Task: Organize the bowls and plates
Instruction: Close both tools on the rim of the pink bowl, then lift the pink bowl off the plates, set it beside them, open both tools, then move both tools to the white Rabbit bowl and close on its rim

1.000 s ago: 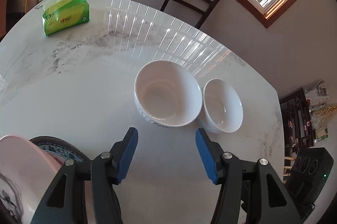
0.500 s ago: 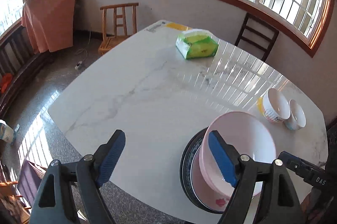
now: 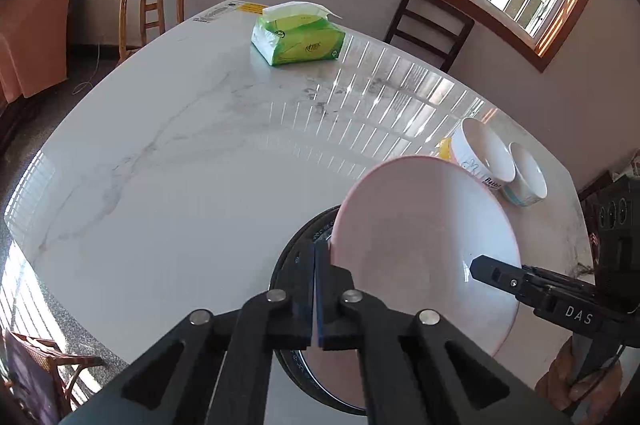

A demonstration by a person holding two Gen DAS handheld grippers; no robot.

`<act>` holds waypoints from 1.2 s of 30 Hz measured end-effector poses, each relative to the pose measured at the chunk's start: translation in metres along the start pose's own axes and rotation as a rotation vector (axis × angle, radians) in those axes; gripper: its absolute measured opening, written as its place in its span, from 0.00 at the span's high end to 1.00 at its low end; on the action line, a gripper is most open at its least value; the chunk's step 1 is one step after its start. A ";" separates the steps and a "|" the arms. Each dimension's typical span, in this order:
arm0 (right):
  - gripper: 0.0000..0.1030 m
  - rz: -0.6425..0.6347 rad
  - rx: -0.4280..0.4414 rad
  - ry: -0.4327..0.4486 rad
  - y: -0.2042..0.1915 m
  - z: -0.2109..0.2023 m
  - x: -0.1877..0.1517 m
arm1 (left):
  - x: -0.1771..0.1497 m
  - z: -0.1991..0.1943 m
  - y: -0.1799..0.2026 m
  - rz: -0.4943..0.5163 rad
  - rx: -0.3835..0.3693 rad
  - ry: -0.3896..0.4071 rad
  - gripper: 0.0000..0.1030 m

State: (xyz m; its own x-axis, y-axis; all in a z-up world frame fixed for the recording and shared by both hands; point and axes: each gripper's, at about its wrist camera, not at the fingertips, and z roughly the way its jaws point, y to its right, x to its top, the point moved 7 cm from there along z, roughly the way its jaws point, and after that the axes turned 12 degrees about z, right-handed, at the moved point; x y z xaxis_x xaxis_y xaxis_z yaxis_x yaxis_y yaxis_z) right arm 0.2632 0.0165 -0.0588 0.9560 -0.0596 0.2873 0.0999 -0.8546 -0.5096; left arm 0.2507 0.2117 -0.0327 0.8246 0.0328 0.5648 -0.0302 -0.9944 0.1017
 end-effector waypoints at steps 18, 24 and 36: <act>0.82 0.329 -0.006 0.095 0.200 -0.128 -0.039 | -0.012 0.011 0.236 0.339 -0.116 0.021 1.00; 0.81 0.332 -0.001 0.072 0.212 -0.123 -0.043 | -0.021 0.022 0.246 0.347 -0.105 -0.003 1.00; 0.78 0.202 -0.001 0.162 0.182 -0.161 0.020 | 0.045 -0.004 0.202 0.266 -0.083 0.093 0.55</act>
State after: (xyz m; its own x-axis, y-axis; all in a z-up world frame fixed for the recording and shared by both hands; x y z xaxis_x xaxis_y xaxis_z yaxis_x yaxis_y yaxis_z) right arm 0.2563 -0.2231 -0.0146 0.8999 -0.3110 0.3057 -0.0892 -0.8175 -0.5689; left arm 0.2797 0.0125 0.0163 0.7264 -0.2152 0.6527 -0.2874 -0.9578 0.0041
